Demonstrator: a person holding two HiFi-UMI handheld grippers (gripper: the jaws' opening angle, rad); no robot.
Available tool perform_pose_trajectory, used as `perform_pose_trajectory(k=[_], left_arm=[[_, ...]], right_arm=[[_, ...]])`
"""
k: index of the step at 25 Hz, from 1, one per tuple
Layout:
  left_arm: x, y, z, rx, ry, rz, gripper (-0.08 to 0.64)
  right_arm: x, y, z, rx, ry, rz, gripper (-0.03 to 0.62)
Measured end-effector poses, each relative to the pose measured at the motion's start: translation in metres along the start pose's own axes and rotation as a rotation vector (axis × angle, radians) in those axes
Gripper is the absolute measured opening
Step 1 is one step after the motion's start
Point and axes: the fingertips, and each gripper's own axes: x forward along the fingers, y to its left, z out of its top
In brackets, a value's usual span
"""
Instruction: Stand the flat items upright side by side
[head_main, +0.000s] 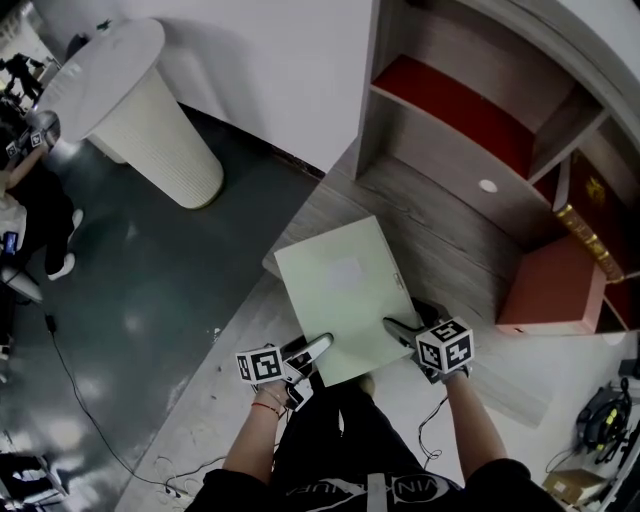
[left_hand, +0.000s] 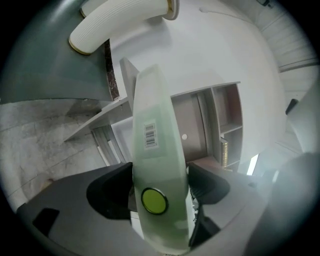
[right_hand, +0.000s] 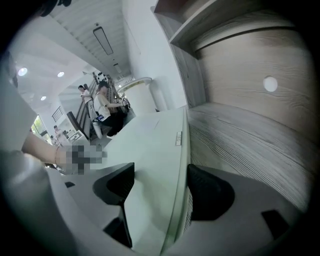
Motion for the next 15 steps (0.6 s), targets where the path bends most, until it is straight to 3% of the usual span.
perform_pose_trajectory(k=[7,15], left_arm=[[0.001,0.008,0.032,-0.051,-0.073,-0.022,0.334],[-0.007,0.001,0.024,-0.021,-0.019,0.014,0.316]], right_arm=[[-0.001,0.006,-0.006,-0.007,0.006,0.007,0.347],[-0.006,0.011,-0.009,-0.018,0.012,0.01,0.343]])
